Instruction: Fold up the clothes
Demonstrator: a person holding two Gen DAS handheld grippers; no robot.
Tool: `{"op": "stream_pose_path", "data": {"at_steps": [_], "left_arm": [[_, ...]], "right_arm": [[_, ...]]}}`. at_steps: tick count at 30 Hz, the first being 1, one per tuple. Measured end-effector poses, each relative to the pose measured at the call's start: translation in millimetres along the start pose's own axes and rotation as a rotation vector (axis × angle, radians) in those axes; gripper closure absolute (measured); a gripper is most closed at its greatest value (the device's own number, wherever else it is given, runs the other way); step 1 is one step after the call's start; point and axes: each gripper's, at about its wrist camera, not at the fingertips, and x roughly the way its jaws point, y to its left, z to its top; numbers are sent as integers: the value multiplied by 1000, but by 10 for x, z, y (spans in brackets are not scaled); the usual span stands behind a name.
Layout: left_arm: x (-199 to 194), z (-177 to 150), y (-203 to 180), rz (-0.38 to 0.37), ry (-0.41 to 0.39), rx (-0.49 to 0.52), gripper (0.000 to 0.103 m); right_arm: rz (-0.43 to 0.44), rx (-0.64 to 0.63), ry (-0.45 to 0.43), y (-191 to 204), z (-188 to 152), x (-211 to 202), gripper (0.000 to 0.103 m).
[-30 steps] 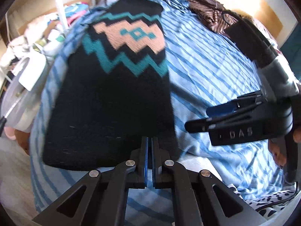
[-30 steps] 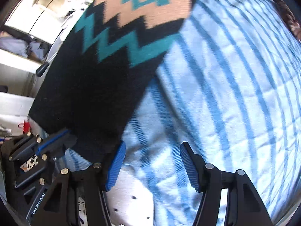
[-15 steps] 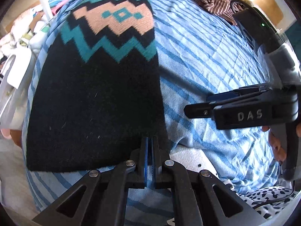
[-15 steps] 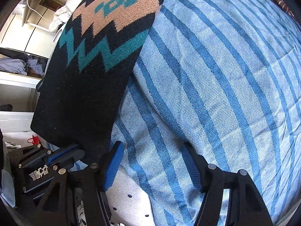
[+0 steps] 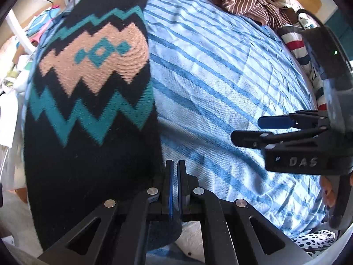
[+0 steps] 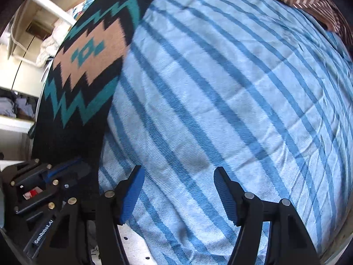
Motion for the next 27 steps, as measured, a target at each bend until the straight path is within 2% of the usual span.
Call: {"op": "stream_pose_path", "data": {"at_steps": [7, 10, 12, 14, 17, 19, 21, 24, 25, 27], "left_arm": [[168, 67, 1, -13, 35, -8, 100], [215, 80, 80, -14, 36, -44, 100], [190, 73, 236, -52, 10, -126, 100], [74, -48, 515, -103, -45, -265, 100], [-123, -263, 964, -174, -134, -488, 100], [-270, -440, 1177, -197, -188, -577, 100], [-406, -635, 1338, -193, -238, -656, 100], [-600, -955, 1563, -113, -309, -754, 100], [-647, -1075, 1654, -129, -333, -788, 100], [-656, -1290, 1749, -241, -368, -873, 100]], "right_arm": [[3, 48, 12, -352, -49, -127, 33], [13, 49, 23, -432, -85, -172, 33], [17, 37, 27, -446, -108, -208, 33], [37, 8, 32, -404, -140, -258, 33], [89, -47, 43, -72, -342, -344, 33], [124, -88, 56, 15, -383, -367, 33], [155, -123, 72, 113, -411, -354, 33], [193, -181, 97, 257, -471, -338, 32], [205, -206, 108, 316, -497, -330, 32], [238, -240, 133, 393, -555, -319, 33]]}}
